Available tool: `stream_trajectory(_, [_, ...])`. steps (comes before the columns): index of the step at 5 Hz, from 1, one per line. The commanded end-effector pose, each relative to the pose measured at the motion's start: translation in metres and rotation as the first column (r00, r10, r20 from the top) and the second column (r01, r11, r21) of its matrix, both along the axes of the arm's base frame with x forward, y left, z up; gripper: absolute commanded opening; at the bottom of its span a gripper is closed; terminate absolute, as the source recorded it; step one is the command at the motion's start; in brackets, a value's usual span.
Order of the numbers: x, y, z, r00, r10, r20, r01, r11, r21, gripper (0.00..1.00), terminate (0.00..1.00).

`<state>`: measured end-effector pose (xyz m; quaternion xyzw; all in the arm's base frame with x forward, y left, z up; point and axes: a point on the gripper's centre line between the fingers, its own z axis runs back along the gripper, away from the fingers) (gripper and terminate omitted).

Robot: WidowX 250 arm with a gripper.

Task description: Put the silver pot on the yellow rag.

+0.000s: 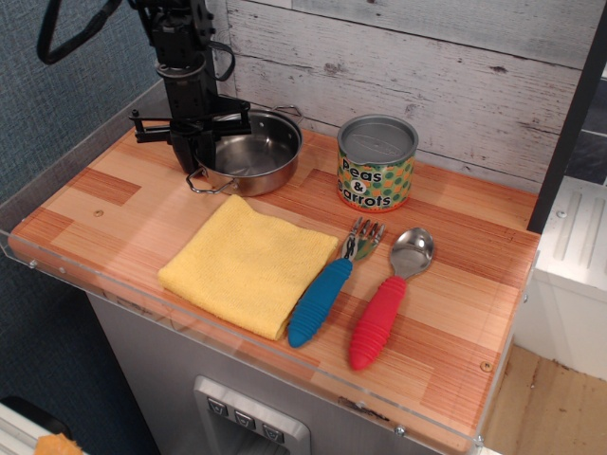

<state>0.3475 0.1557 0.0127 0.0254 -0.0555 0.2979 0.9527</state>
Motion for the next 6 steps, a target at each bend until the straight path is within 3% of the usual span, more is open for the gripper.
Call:
stream_trajectory(1, [-0.006,0.009,0.043,0.995,0.01,0.104,-0.012,1.0,0.018,0.0,0.0])
stream_trajectory(3, [-0.014,0.009,0.076,0.987,0.02,0.159,-0.027,0.999,0.044,0.0,0.0])
stream_trajectory(4, [-0.023,0.005,0.083,0.986,-0.002,0.165,-0.002,1.0,0.027,0.0,0.0])
stream_trajectory(6, [-0.052,-0.012,0.08,0.971,-0.192,0.14,0.19,0.981,0.029,0.0,0.0])
